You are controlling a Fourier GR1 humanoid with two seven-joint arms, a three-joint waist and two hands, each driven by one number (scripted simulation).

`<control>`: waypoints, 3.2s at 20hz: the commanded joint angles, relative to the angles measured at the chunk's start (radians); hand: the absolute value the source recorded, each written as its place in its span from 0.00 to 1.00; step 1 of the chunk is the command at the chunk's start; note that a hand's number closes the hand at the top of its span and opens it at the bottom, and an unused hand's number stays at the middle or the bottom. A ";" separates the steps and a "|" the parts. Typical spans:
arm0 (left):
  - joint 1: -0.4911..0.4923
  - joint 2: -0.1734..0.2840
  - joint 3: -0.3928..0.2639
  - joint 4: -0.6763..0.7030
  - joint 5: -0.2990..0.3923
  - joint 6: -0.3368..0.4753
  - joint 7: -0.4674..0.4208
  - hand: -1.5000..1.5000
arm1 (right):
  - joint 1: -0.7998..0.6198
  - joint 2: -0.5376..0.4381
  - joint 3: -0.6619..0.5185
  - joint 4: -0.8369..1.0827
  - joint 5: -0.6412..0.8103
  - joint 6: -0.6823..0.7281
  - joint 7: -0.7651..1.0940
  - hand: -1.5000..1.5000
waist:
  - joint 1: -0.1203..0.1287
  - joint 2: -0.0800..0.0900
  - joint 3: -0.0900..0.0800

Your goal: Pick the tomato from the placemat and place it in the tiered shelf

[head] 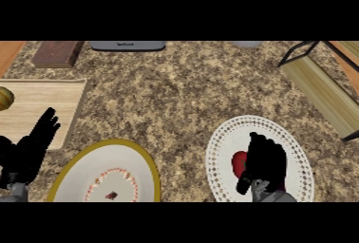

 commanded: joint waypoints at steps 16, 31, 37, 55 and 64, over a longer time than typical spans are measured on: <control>0.045 -0.075 0.047 -0.103 -0.077 -0.020 0.054 0.50 | -0.129 -0.008 -0.049 0.037 0.083 -0.049 -0.006 1.00 | 0.006 0.003 0.003; -0.040 -0.068 0.074 0.012 -0.070 -0.059 0.045 0.50 | -0.728 -0.086 -0.526 0.298 0.019 -0.200 0.136 1.00 | 0.000 0.003 0.002; 0.024 -0.039 0.107 0.032 -0.072 -0.098 -0.033 0.50 | -0.797 -0.007 -0.553 0.109 0.030 -0.226 0.226 1.00 | -0.004 -0.001 0.001; 0.009 -0.082 0.100 -0.001 -0.101 -0.077 0.015 0.50 | -1.055 -0.152 -0.588 0.091 0.283 0.005 0.233 1.00 | -0.009 0.000 0.000; 0.014 -0.082 0.105 -0.030 -0.112 -0.080 0.025 0.50 | -1.204 -0.258 -0.700 0.280 0.309 0.034 0.175 1.00 | 0.011 0.004 0.001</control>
